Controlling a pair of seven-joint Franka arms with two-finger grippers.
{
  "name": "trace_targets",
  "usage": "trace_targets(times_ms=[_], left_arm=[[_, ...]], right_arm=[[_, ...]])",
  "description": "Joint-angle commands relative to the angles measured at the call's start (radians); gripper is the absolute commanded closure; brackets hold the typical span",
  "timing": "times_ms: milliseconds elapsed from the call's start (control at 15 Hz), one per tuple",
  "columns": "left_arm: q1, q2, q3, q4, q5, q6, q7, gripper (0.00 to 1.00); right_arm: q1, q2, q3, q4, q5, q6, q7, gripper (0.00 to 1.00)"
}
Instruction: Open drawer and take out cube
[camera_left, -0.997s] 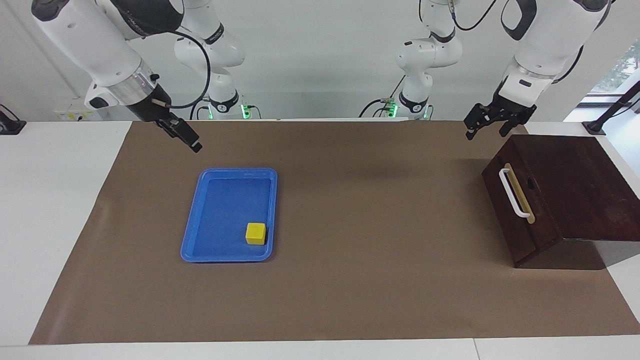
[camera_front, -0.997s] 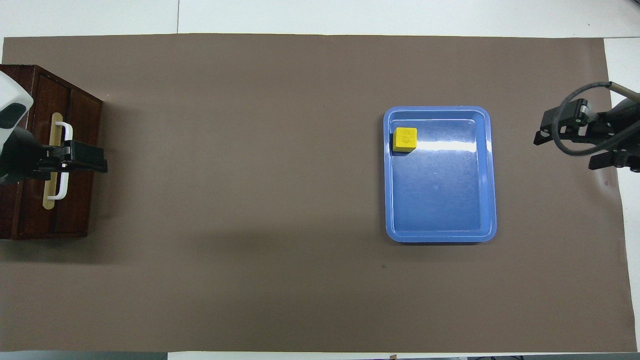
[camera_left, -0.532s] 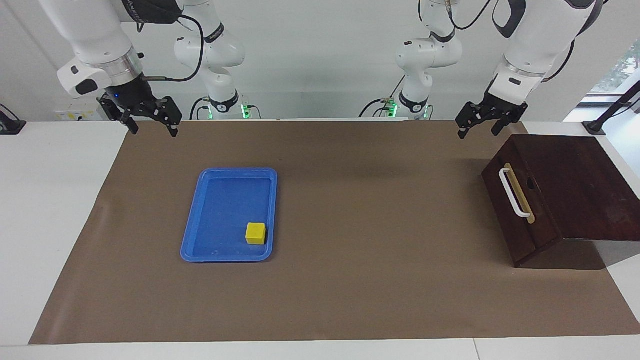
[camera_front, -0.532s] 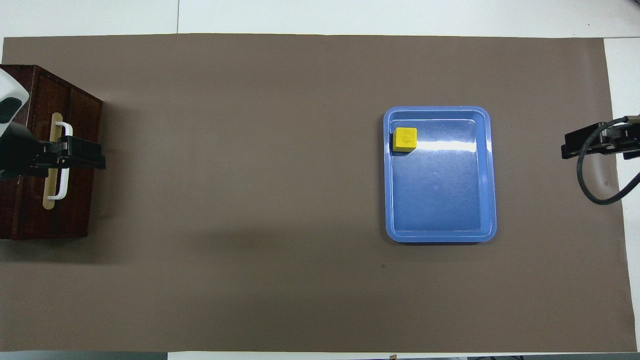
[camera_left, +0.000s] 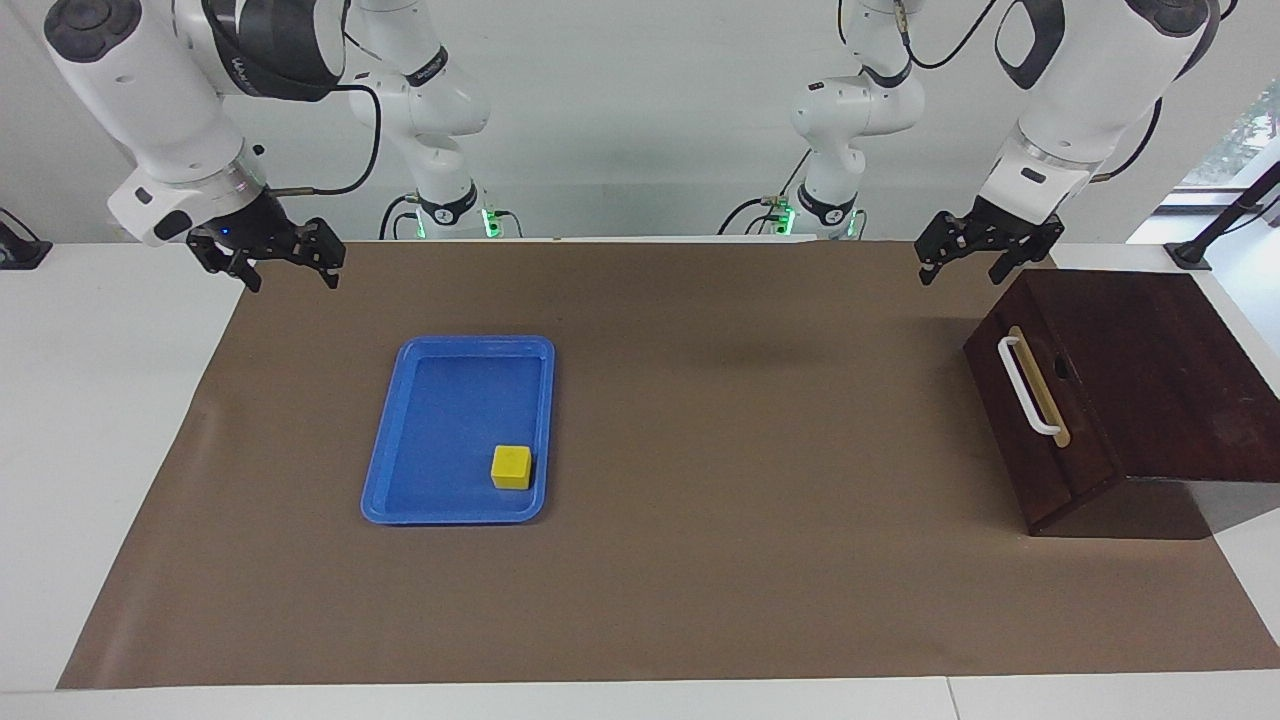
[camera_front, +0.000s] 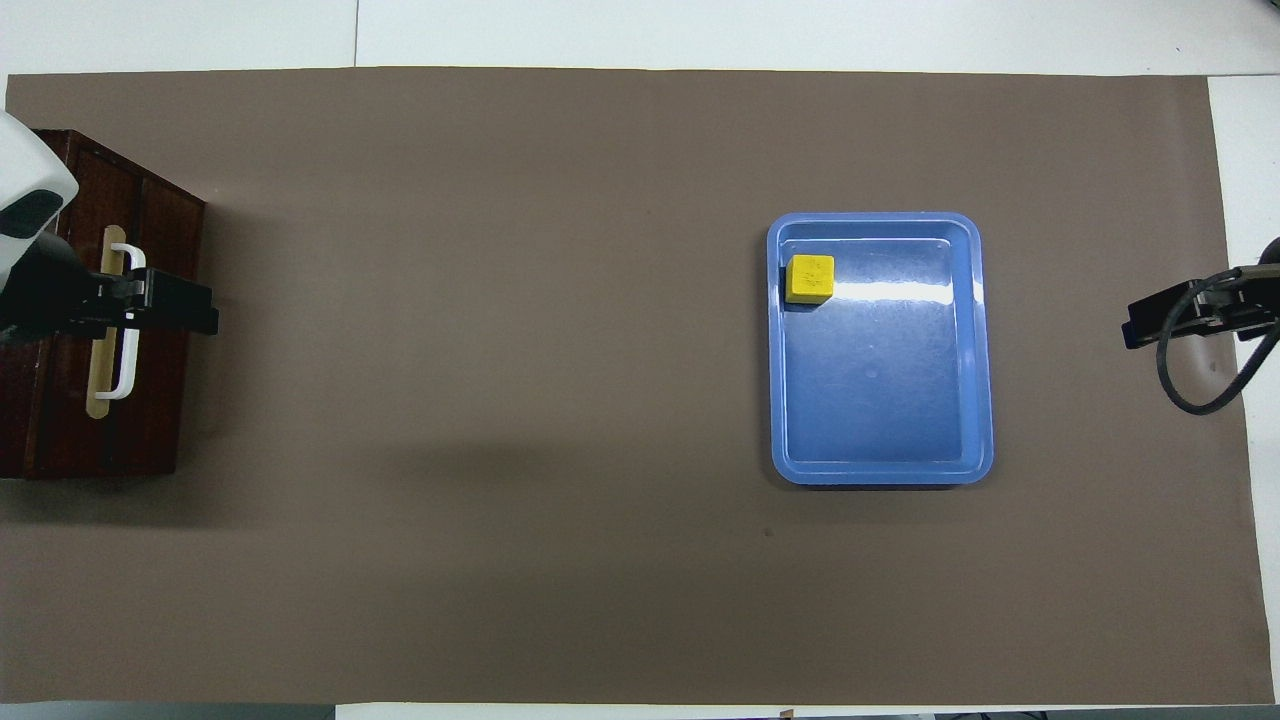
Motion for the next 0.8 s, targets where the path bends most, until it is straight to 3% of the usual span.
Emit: trace_targets(times_ms=[0, 731], left_arm=[[-0.004, -0.007, 0.006, -0.005, -0.007, -0.022, 0.052, 0.0], [-0.005, -0.035, 0.007, -0.039, -0.001, -0.071, 0.019, 0.0]], right_arm=[[-0.027, 0.024, 0.021, 0.072, 0.0, -0.074, -0.018, 0.0], [-0.018, -0.024, 0.017, -0.018, -0.009, -0.001, 0.079, 0.0]])
